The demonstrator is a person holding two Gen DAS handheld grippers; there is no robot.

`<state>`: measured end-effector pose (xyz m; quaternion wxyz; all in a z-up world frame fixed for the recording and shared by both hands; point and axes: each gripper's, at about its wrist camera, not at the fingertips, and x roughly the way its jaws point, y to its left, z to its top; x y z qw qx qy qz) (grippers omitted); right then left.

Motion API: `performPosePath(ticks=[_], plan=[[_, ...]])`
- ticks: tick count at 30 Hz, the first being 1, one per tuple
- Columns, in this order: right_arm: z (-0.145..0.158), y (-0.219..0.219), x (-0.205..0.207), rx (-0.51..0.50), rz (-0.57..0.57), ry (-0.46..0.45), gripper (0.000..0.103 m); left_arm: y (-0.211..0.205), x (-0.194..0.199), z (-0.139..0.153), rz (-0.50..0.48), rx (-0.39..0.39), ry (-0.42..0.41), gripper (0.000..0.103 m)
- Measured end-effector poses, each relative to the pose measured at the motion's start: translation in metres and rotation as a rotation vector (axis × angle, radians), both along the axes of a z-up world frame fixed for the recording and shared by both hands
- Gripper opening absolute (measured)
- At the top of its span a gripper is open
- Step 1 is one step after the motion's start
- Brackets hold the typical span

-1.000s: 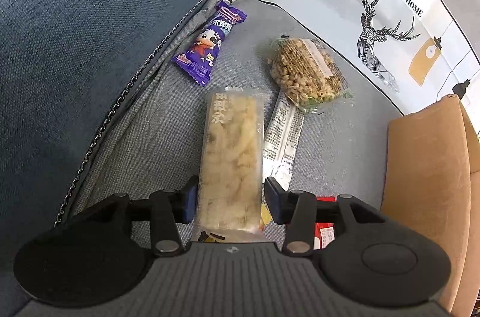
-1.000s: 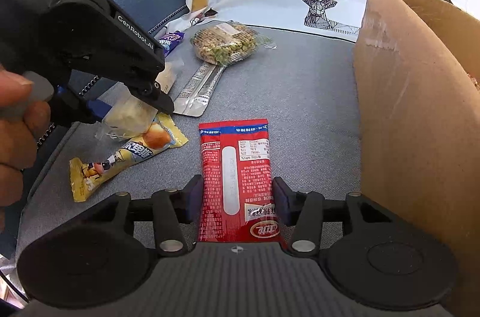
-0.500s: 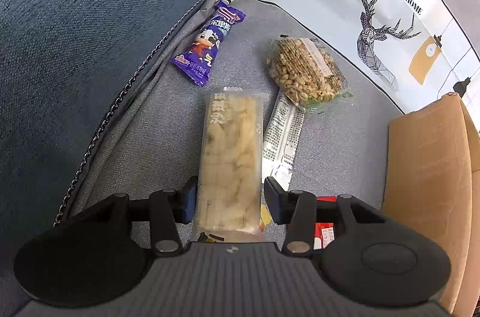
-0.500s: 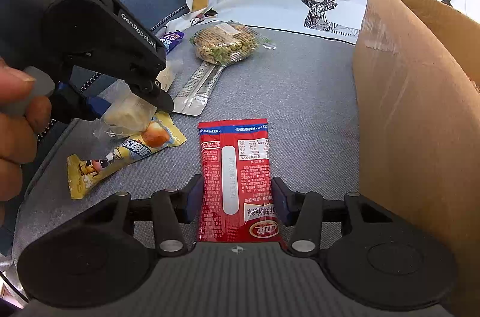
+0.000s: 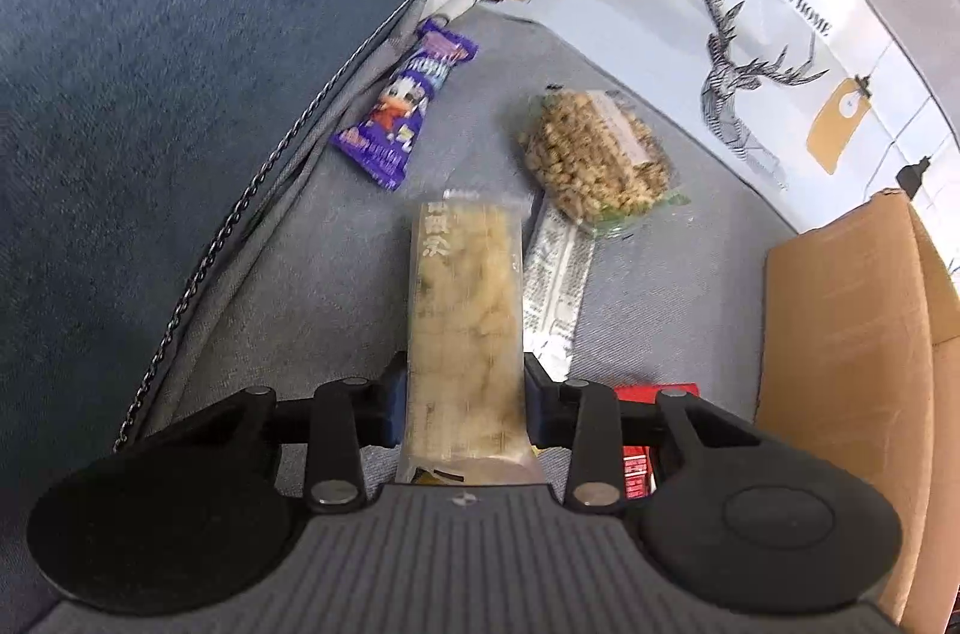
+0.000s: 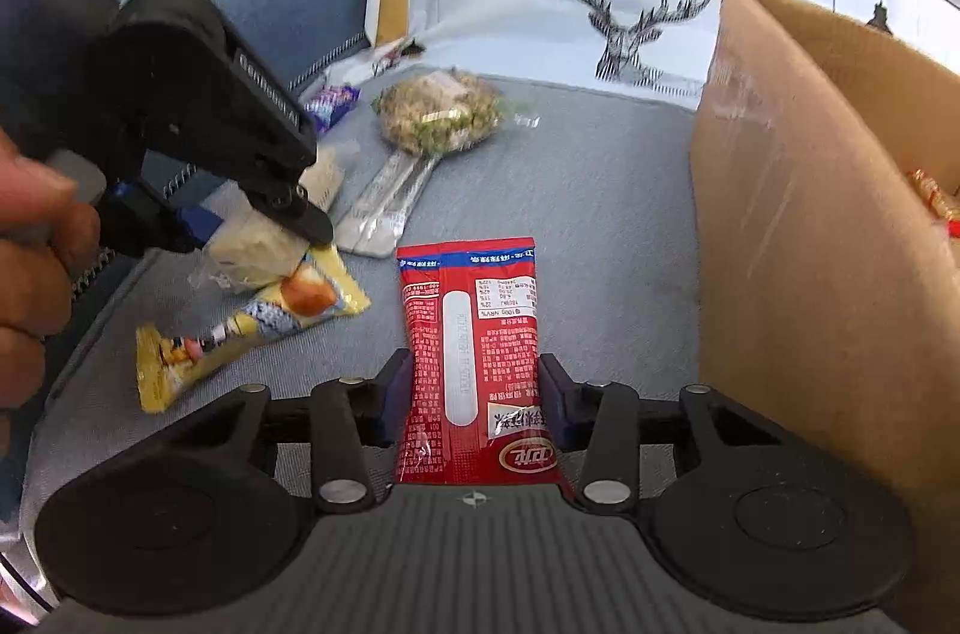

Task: Organize snacks
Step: 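Lift the red wafer pack and biscuit stick over the box with both tools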

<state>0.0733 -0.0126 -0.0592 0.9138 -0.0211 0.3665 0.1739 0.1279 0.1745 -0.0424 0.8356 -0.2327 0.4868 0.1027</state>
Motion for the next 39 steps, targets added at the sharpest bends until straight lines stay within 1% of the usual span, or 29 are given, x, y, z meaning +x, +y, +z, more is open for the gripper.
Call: performPosePath(ticks=[6,10,14,17,21,24,28,31,33,35,37,39], plan=[[0.014,-0.004,-0.007,0.020,-0.004,-0.048,0.043,-0.003,-0.012,0.016,0.000,0.003,-0.078,0.040],[0.034,-0.007,-0.015,0.037,0.000,-0.100,0.043,-0.005,-0.025,0.032,0.013,0.017,-0.146,0.040],[0.060,-0.013,-0.024,0.048,0.006,-0.176,0.043,-0.014,-0.044,0.053,0.025,0.084,-0.229,0.040],[0.079,-0.023,-0.032,0.060,0.009,-0.238,0.043,-0.025,-0.060,0.069,0.020,0.109,-0.302,0.040],[0.106,-0.047,-0.039,0.089,0.008,-0.316,0.043,-0.041,-0.080,0.085,0.003,0.115,-0.383,0.040],[0.128,-0.071,-0.039,0.098,-0.001,-0.350,0.043,-0.056,-0.093,0.095,-0.017,0.109,-0.436,0.040],[0.155,-0.110,-0.035,0.077,-0.031,-0.404,0.043,-0.080,-0.104,0.105,-0.057,0.100,-0.491,0.040],[0.159,-0.145,-0.030,0.074,-0.092,-0.423,0.043,-0.100,-0.111,0.109,-0.098,0.103,-0.525,0.040],[0.151,-0.165,-0.028,0.090,-0.147,-0.419,0.043,-0.113,-0.112,0.111,-0.130,0.109,-0.544,0.040],[0.137,-0.186,-0.024,0.109,-0.203,-0.384,0.043,-0.123,-0.111,0.111,-0.160,0.126,-0.563,0.040],[0.125,-0.199,-0.022,0.110,-0.236,-0.345,0.043,-0.133,-0.108,0.110,-0.186,0.131,-0.572,0.040],[0.120,-0.209,-0.019,0.104,-0.256,-0.335,0.043,-0.140,-0.106,0.108,-0.206,0.127,-0.574,0.040]])
